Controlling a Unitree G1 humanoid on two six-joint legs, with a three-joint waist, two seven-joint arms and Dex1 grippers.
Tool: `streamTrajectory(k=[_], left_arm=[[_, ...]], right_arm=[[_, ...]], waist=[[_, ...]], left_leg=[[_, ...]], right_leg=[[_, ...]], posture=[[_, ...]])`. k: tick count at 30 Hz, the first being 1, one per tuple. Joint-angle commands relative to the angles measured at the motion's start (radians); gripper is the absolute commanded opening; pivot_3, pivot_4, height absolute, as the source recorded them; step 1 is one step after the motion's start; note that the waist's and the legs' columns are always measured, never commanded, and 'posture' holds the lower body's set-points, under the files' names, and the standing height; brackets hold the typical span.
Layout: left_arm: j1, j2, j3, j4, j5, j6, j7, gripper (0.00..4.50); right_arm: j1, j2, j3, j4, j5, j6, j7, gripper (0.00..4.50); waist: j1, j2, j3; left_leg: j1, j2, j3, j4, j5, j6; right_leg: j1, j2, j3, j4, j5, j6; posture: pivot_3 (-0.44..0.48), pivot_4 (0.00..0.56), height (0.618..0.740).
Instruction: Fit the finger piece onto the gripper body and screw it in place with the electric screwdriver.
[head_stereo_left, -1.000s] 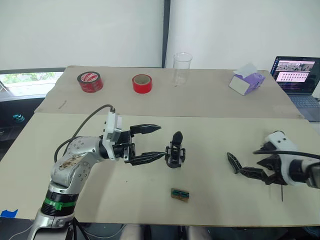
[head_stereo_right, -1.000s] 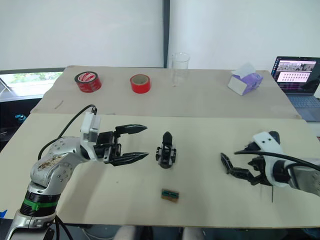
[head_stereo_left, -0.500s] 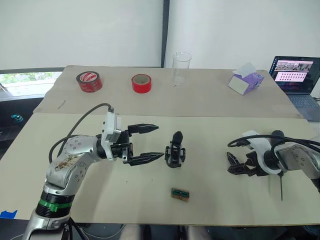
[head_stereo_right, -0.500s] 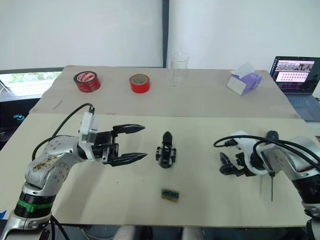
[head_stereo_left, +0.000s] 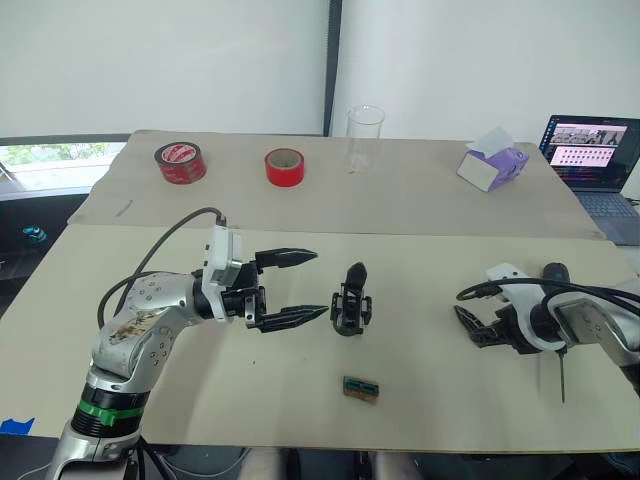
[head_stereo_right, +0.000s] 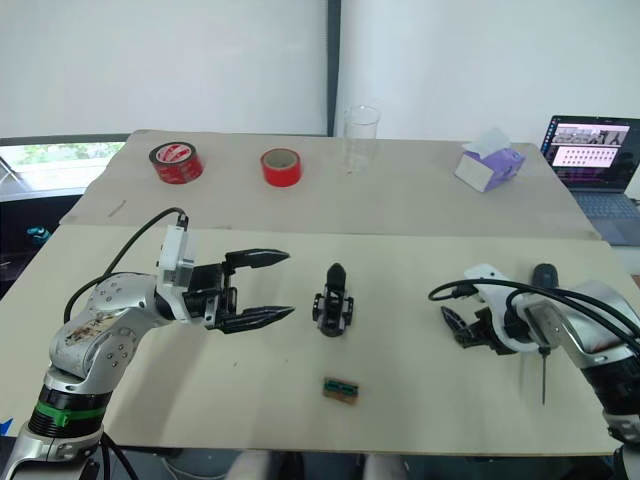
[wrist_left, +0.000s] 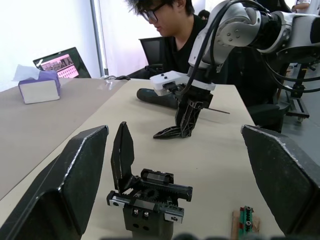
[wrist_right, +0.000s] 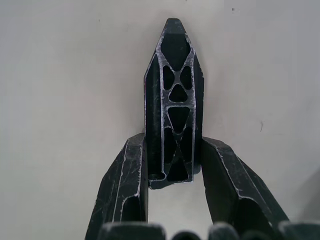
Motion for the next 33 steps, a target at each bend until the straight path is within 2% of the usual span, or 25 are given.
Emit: streamTrajectory(k=[1, 5, 7, 9, 13, 16, 25, 29, 33], left_arm=[[-0.032, -0.041, 0.052, -0.014, -0.065, 0.050, 0.100, 4.50], [-0.130, -0.192, 0.078, 0.037, -0.105, 0.106, 0.326, 4.50], [-0.192, -0.269, 0.066, 0.097, -0.056, 0.106, 0.425, 4.50], [-0.245, -0.340, 0.076, 0.147, -0.065, 0.117, 0.497, 4.50], [-0.325, -0.436, 0.078, 0.195, -0.099, 0.115, 0.542, 4.50], [-0.351, -0.468, 0.067, 0.216, -0.107, 0.134, 0.539, 4.50], [-0.352, -0.527, 0.042, 0.209, -0.099, 0.113, 0.529, 4.50], [-0.341, -0.540, 0.042, 0.209, -0.093, 0.113, 0.533, 3.34], [-0.329, -0.548, 0.036, 0.203, -0.095, 0.118, 0.534, 1.33]], right_arm=[[0.043, 0.036, -0.201, -0.131, -0.041, -0.204, -0.041, 1.10], [0.003, 0.246, -0.276, -0.323, -0.081, -0.402, -0.199, 1.10], [-0.017, 0.313, -0.208, -0.405, -0.179, -0.494, -0.283, 1.10], [-0.038, 0.345, -0.117, -0.454, -0.275, -0.559, -0.331, 1.10], [-0.084, 0.398, 0.003, -0.470, -0.396, -0.679, -0.363, 1.10], [-0.095, 0.430, 0.062, -0.460, -0.442, -0.721, -0.350, 1.10], [-0.104, 0.463, 0.108, -0.429, -0.523, -0.769, -0.310, 1.10], [-0.106, 0.472, 0.097, -0.426, -0.541, -0.766, -0.296, 1.10], [-0.114, 0.474, 0.094, -0.426, -0.555, -0.774, -0.276, 1.10]], waist=[[0.000, 0.001, 0.000], [-0.001, 0.000, 0.001], [-0.001, 0.000, 0.001], [0.001, 0.000, 0.001], [-0.002, 0.000, 0.001], [-0.002, 0.000, 0.001], [-0.004, 0.000, 0.001], [-0.004, 0.000, 0.001], [-0.004, 0.000, 0.001]], left_leg=[[0.000, 0.000, 0.000, 0.000, 0.000, 0.000], [0.001, 0.001, 0.000, -0.001, 0.002, -0.004], [0.000, 0.001, -0.001, -0.001, 0.004, -0.006], [0.001, 0.002, -0.001, -0.001, 0.004, -0.007], [0.000, 0.001, -0.001, -0.001, 0.004, -0.007], [0.000, 0.001, 0.000, -0.001, 0.004, -0.006], [0.000, 0.001, -0.001, -0.001, 0.005, -0.007], [0.000, 0.001, -0.001, -0.001, 0.005, -0.007], [0.000, 0.001, -0.001, -0.001, 0.005, -0.007]], right_leg=[[0.000, 0.000, 0.001, 0.000, 0.000, 0.000], [0.000, 0.003, 0.001, 0.001, 0.000, 0.001], [0.000, 0.006, 0.005, 0.001, 0.000, 0.002], [0.000, 0.009, 0.008, 0.001, 0.000, 0.002], [-0.001, 0.010, 0.010, 0.000, 0.000, 0.001], [-0.001, 0.010, 0.010, 0.000, 0.000, 0.001], [0.000, 0.012, 0.011, 0.000, 0.000, 0.001], [0.000, 0.012, 0.011, 0.000, 0.000, 0.001], [0.000, 0.012, 0.011, 0.000, 0.000, 0.001]], posture=[[0.000, 0.150, 0.740], [0.000, 0.150, 0.740], [0.000, 0.150, 0.740], [0.000, 0.150, 0.740], [0.000, 0.150, 0.740], [0.000, 0.150, 0.740], [0.000, 0.150, 0.740], [0.000, 0.150, 0.740], [0.000, 0.150, 0.740]])
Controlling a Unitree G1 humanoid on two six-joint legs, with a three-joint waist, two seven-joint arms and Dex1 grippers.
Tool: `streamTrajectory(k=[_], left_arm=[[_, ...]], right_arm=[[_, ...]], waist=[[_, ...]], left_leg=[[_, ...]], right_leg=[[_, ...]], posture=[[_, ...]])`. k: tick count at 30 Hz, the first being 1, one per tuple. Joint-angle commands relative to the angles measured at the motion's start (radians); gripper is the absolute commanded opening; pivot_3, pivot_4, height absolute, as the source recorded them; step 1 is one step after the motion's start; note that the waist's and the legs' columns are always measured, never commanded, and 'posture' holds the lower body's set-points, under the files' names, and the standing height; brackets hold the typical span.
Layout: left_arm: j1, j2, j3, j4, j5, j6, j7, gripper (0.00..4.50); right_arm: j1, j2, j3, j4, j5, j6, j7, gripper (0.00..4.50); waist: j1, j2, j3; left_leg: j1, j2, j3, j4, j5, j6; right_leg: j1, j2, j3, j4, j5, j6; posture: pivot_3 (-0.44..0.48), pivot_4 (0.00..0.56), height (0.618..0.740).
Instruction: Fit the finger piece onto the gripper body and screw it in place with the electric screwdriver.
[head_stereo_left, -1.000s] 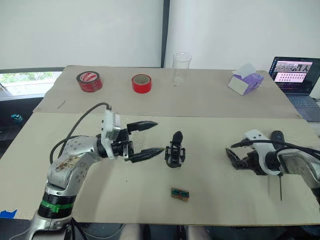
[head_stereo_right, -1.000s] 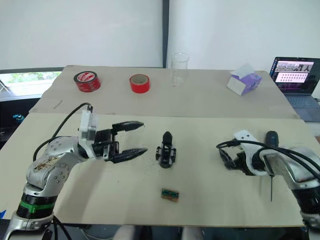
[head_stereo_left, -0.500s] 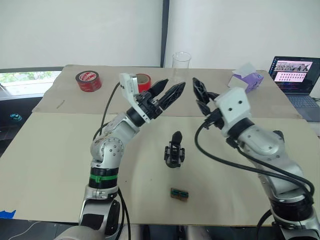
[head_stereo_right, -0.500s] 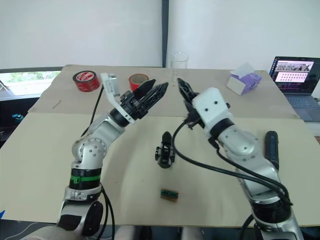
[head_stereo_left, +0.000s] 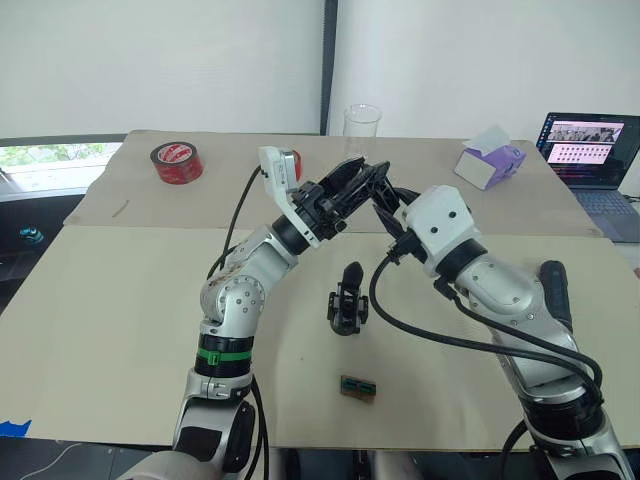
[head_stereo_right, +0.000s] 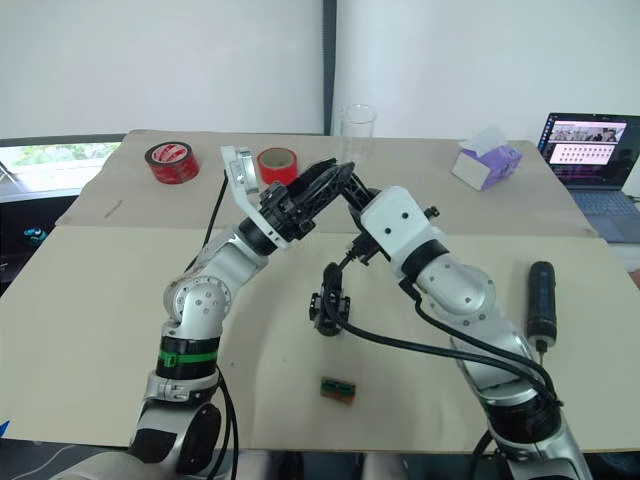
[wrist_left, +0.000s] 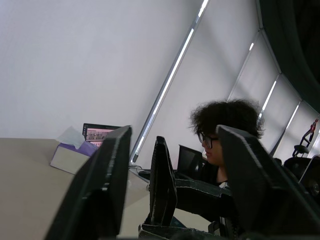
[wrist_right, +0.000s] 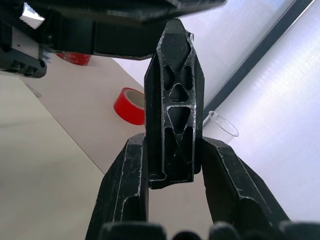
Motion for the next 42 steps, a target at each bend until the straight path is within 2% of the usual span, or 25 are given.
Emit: streamTrajectory(k=[1, 3, 8, 10, 14, 16, 17, 19, 21, 23, 25, 27, 33, 36, 42], left_arm=[[-0.006, -0.012, -0.004, -0.025, -0.006, -0.010, 0.002, 0.84], [-0.006, -0.020, 0.004, -0.024, -0.009, -0.014, 0.010, 0.02], [-0.002, -0.041, 0.036, -0.018, -0.042, -0.012, 0.025, 0.02], [-0.012, -0.047, 0.065, -0.010, -0.071, -0.017, 0.025, 0.00], [-0.053, 0.001, 0.136, 0.036, -0.127, -0.013, -0.025, 0.00], [-0.074, 0.059, 0.158, 0.069, -0.159, 0.023, -0.081, 0.00], [-0.083, 0.097, 0.161, 0.086, -0.174, 0.051, -0.123, 0.00], [-0.091, 0.203, 0.132, 0.108, -0.200, 0.147, -0.251, 0.00], [-0.094, 0.282, 0.096, 0.118, -0.207, 0.210, -0.357, 0.00], [-0.098, 0.379, 0.027, 0.106, -0.206, 0.291, -0.500, 0.00], [-0.105, 0.429, -0.020, 0.098, -0.194, 0.327, -0.585, 0.00], [-0.114, 0.441, -0.049, 0.089, -0.183, 0.335, -0.627, 0.00], [-0.130, 0.408, -0.103, 0.058, -0.143, 0.328, -0.633, 0.00], [-0.124, 0.391, -0.105, 0.048, -0.128, 0.323, -0.620, 0.00], [-0.109, 0.397, -0.119, 0.023, -0.107, 0.326, -0.630, 0.00]], right_arm=[[-0.030, 0.001, -0.025, -0.028, -0.024, -0.034, 0.016, 1.10], [-0.029, 0.002, -0.028, -0.029, -0.031, -0.036, 0.021, 1.10], [-0.029, 0.010, -0.067, -0.040, -0.024, -0.050, 0.033, 1.10], [-0.026, -0.001, -0.111, -0.050, 0.017, -0.041, 0.070, 2.17], [-0.028, -0.046, -0.274, -0.055, 0.237, -0.012, 0.242, 3.58], [-0.022, -0.115, -0.357, -0.044, 0.364, 0.018, 0.365, 4.24], [-0.017, -0.180, -0.409, -0.030, 0.475, 0.104, 0.449, 4.48], [-0.026, -0.274, -0.482, 0.000, 0.679, 0.284, 0.531, 4.48], [-0.053, -0.332, -0.515, 0.024, 0.835, 0.422, 0.545, 4.48], [-0.086, -0.383, -0.477, 0.032, 0.901, 0.503, 0.552, 4.48], [-0.114, -0.399, -0.446, 0.037, 0.972, 0.578, 0.534, 4.48], [-0.139, -0.392, -0.418, 0.038, 1.051, 0.653, 0.500, 4.48], [-0.275, -0.292, -0.351, 0.107, 1.310, 0.827, 0.270, 4.48], [-0.294, -0.293, -0.313, 0.126, 1.430, 0.851, 0.171, 4.48], [-0.290, -0.311, -0.240, 0.155, 1.609, 0.793, -0.021, 4.48]], waist=[[0.000, 0.000, 0.000], [0.001, 0.000, 0.000], [0.001, 0.000, 0.000], [0.001, 0.000, 0.000], [0.001, 0.000, 0.000], [0.001, 0.000, 0.000], [0.001, 0.000, 0.000], [0.000, 0.000, 0.000], [-0.001, 0.000, 0.000], [-0.005, 0.000, 0.001], [-0.004, 0.000, 0.001], [-0.002, 0.000, 0.001], [0.001, 0.000, 0.001], [0.003, 0.000, 0.001], [0.001, 0.000, 0.001]], left_leg=[[0.000, 0.000, 0.000, 0.000, 0.000, 0.000], [0.000, 0.000, 0.000, 0.000, 0.000, 0.000], [0.000, 0.000, 0.000, 0.000, 0.000, 0.000], [0.000, 0.000, 0.000, 0.000, 0.000, 0.000], [0.000, 0.000, -0.001, 0.000, 0.000, 0.001], [0.000, 0.000, -0.001, 0.000, -0.001, 0.002], [0.000, 0.000, -0.001, 0.000, -0.001, 0.002], [0.000, 0.000, -0.001, 0.000, -0.003, 0.005], [0.000, 0.000, -0.001, 0.000, -0.005, 0.009], [0.000, 0.001, -0.001, 0.000, -0.005, 0.009], [0.001, 0.001, -0.001, -0.001, -0.005, 0.009], [0.000, 0.001, -0.001, -0.001, -0.005, 0.009], [-0.001, 0.000, -0.001, 0.000, -0.005, 0.008], [-0.002, 0.000, -0.002, 0.000, -0.002, 0.003], [-0.003, 0.000, -0.001, 0.000, -0.002, 0.003]], right_leg=[[0.000, 0.000, 0.000, 0.000, 0.000, 0.000], [0.000, 0.000, 0.000, 0.000, 0.000, 0.000], [0.000, 0.000, 0.000, 0.000, 0.000, 0.000], [0.000, 0.000, 0.000, 0.000, 0.000, 0.000], [0.000, 0.000, 0.000, 0.000, 0.000, 0.000], [0.000, 0.000, 0.000, 0.000, 0.001, -0.001], [0.000, 0.001, 0.000, 0.000, 0.001, -0.002], [0.000, 0.001, 0.000, -0.001, 0.004, -0.006], [0.000, 0.000, 0.000, -0.001, 0.004, -0.008], [0.000, 0.000, 0.000, -0.001, 0.004, -0.009], [0.000, 0.000, 0.000, 0.000, 0.003, -0.009], [0.000, 0.000, 0.000, 0.000, 0.001, -0.007], [-0.001, -0.001, 0.000, 0.000, 0.004, -0.010], [-0.001, -0.001, 0.000, -0.001, 0.004, -0.010], [-0.002, -0.002, 0.000, -0.001, 0.004, -0.010]], posture=[[0.000, 0.150, 0.740], [0.000, 0.150, 0.740], [0.000, 0.150, 0.740], [0.000, 0.150, 0.740], [0.000, 0.150, 0.740], [0.000, 0.150, 0.740], [0.000, 0.150, 0.740], [0.000, 0.150, 0.740], [0.000, 0.150, 0.740], [0.000, 0.150, 0.740], [0.000, 0.150, 0.740], [0.000, 0.150, 0.740], [0.000, 0.150, 0.740], [0.000, 0.150, 0.740], [0.000, 0.150, 0.740]])
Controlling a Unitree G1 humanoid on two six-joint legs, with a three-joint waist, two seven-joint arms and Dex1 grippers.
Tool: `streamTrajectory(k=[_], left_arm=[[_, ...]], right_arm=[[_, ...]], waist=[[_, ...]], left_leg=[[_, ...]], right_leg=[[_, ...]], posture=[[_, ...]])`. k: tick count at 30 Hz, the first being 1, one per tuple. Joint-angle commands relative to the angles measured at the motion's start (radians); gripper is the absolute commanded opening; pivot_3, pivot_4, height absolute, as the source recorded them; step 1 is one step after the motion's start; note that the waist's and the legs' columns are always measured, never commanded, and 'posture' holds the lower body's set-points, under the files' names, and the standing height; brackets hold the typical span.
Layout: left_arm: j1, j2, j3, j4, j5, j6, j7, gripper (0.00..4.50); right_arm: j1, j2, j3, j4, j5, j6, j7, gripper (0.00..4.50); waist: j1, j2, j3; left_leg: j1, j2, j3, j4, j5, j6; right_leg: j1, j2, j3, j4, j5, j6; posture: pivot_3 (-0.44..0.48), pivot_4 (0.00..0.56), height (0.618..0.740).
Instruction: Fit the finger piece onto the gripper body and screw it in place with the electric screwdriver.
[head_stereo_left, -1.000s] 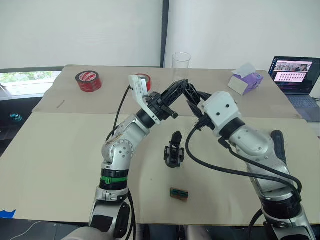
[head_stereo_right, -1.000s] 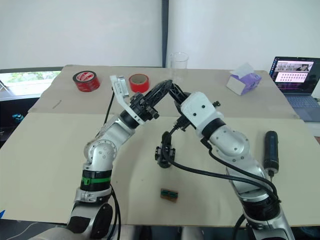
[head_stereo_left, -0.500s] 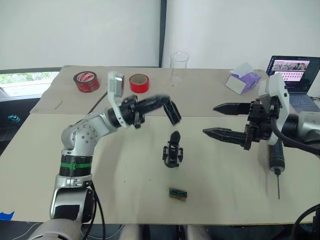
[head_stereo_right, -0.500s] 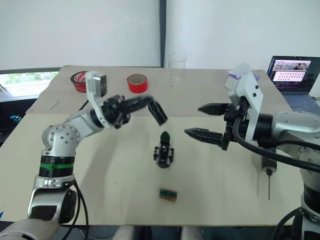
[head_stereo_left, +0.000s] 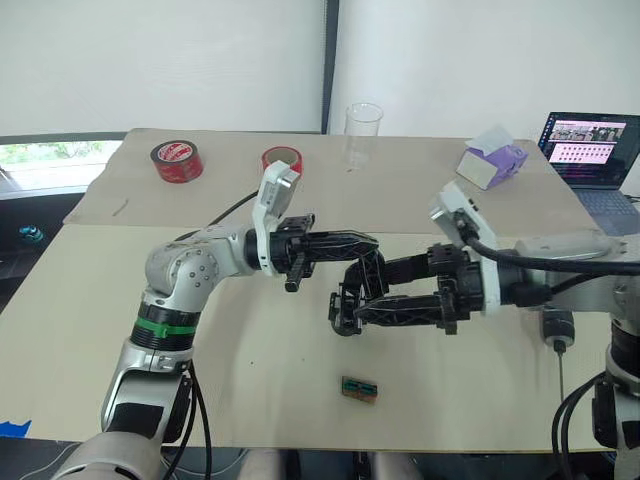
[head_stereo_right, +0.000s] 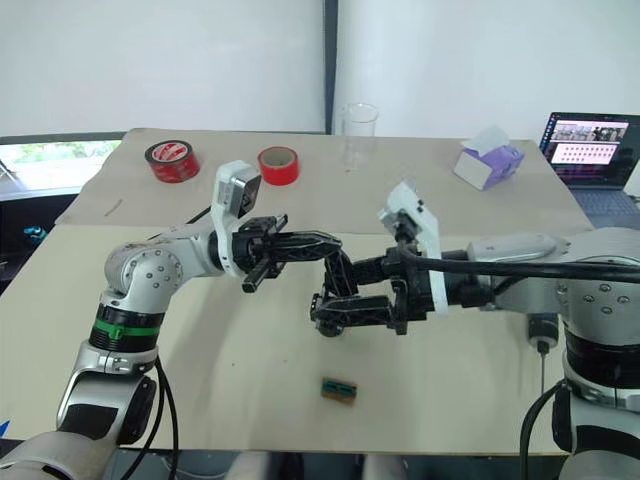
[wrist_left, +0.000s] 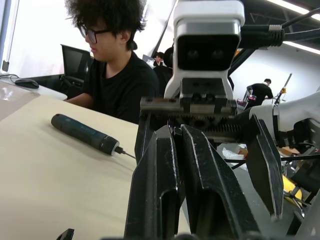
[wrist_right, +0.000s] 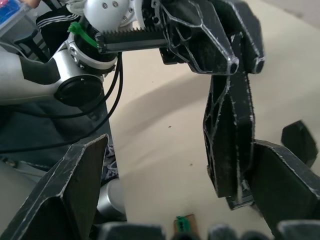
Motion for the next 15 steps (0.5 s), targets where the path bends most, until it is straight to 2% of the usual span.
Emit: streamTrajectory(k=[1, 5, 12, 15], left_arm=[[0.000, 0.008, 0.001, -0.047, 0.007, -0.009, -0.010, 0.00], [0.008, 0.030, -0.018, -0.067, 0.015, 0.004, -0.042, 0.00], [0.025, 0.042, -0.041, -0.083, 0.036, -0.005, -0.051, 0.00], [0.025, 0.042, -0.043, -0.082, 0.046, -0.009, -0.052, 0.00]], right_arm=[[-0.009, -0.028, 0.022, -0.005, 0.105, -0.052, -0.090, 4.48], [-0.009, -0.043, 0.058, -0.003, 0.161, -0.095, -0.158, 4.48], [-0.013, -0.077, 0.098, -0.003, 0.185, -0.125, -0.184, 4.48], [-0.003, -0.091, 0.107, -0.011, 0.181, -0.129, -0.176, 3.68]], waist=[[0.001, 0.000, 0.000], [0.000, 0.000, 0.000], [0.001, 0.000, 0.000], [0.001, 0.000, 0.000]], left_leg=[[0.000, 0.000, 0.000, 0.000, 0.000, 0.000], [0.000, 0.000, 0.000, 0.000, 0.000, 0.001], [0.000, 0.000, 0.000, 0.000, -0.003, 0.004], [0.000, 0.000, 0.000, 0.000, -0.003, 0.005]], right_leg=[[0.000, 0.000, 0.000, 0.000, 0.000, 0.000], [0.000, 0.001, 0.000, 0.000, 0.000, 0.001], [0.000, 0.001, 0.000, 0.000, -0.002, 0.003], [0.000, 0.000, 0.000, 0.000, -0.002, 0.003]], posture=[[0.000, 0.150, 0.740], [0.000, 0.150, 0.740], [0.000, 0.150, 0.740], [0.000, 0.150, 0.740]])
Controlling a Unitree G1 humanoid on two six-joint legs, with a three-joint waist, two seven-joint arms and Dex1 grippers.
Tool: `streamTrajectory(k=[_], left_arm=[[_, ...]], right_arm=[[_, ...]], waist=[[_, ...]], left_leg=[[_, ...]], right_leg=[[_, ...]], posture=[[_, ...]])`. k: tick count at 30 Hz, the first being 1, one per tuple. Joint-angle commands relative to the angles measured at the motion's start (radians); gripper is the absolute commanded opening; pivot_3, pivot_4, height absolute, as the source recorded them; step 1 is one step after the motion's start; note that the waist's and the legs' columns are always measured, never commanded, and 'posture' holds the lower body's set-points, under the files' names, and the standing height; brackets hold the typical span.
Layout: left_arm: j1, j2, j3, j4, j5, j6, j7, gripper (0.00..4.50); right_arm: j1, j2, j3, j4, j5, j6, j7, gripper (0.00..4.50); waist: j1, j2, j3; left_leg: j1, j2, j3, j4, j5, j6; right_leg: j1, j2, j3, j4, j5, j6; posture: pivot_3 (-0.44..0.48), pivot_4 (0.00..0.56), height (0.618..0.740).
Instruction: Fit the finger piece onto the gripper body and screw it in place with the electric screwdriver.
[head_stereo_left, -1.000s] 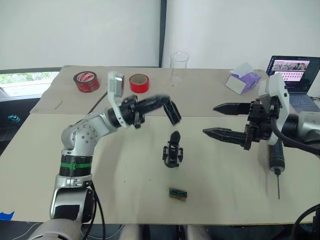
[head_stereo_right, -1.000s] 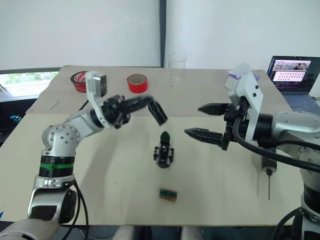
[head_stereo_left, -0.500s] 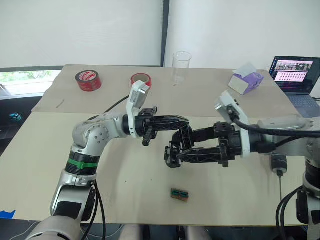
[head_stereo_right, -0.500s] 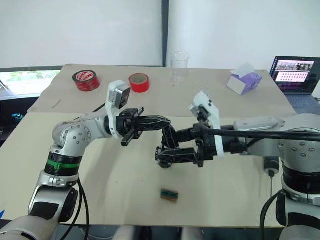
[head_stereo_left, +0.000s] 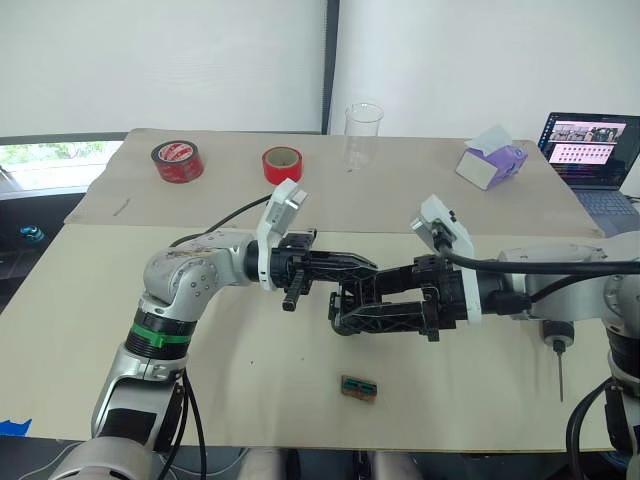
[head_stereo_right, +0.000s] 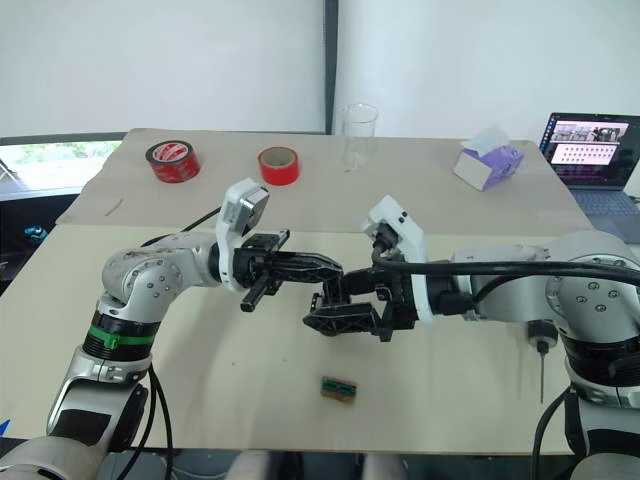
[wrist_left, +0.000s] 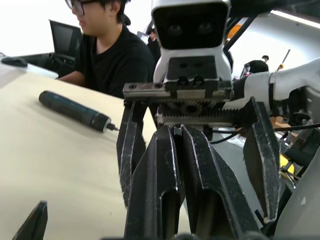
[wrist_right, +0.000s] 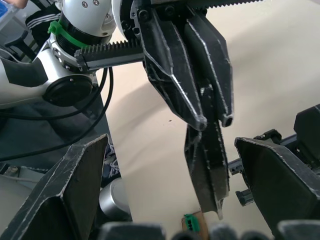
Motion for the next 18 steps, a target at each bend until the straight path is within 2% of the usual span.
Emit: streamTrajectory(k=[1, 9, 13, 16, 18], left_arm=[[-0.009, 0.002, 0.004, -0.030, 0.010, -0.018, -0.005, 0.00], [-0.004, 0.003, -0.002, -0.028, 0.041, -0.037, -0.014, 0.00], [-0.009, -0.009, 0.028, -0.043, -0.005, -0.006, -0.006, 0.00], [0.006, 0.018, 0.045, -0.083, -0.020, 0.003, -0.008, 1.17], [0.032, 0.052, 0.064, -0.102, -0.009, -0.026, -0.021, 2.13]], right_arm=[[-0.003, -0.025, -0.004, -0.015, 0.016, -0.033, 0.010, 3.35], [0.008, -0.040, 0.001, -0.030, 0.001, -0.040, 0.039, 0.48], [0.026, -0.049, -0.007, -0.041, -0.039, -0.038, 0.081, 0.37], [0.057, -0.059, -0.038, -0.055, -0.089, -0.055, 0.141, 0.37], [0.101, -0.059, -0.097, -0.081, -0.164, -0.112, 0.242, 0.37]], waist=[[0.000, 0.000, 0.000], [0.000, 0.000, 0.000], [0.001, 0.000, 0.000], [0.000, 0.000, 0.000], [0.000, 0.000, 0.000]], left_leg=[[0.000, 0.000, 0.000, 0.000, 0.000, 0.000], [0.000, 0.000, 0.000, 0.000, 0.000, 0.001], [0.000, 0.000, 0.000, 0.000, -0.001, 0.001], [0.000, 0.000, 0.000, 0.000, -0.001, 0.002], [-0.001, 0.000, 0.000, 0.000, -0.001, 0.002]], right_leg=[[0.000, 0.000, 0.000, 0.000, 0.000, 0.000], [0.000, 0.000, 0.000, 0.000, -0.001, 0.001], [0.000, 0.000, 0.000, 0.000, -0.002, 0.003], [0.000, 0.000, 0.000, 0.000, -0.002, 0.003], [0.000, 0.000, 0.000, 0.000, -0.002, 0.003]], posture=[[0.000, 0.150, 0.740], [0.000, 0.150, 0.740], [0.000, 0.150, 0.740], [0.000, 0.150, 0.740], [0.000, 0.150, 0.740]])
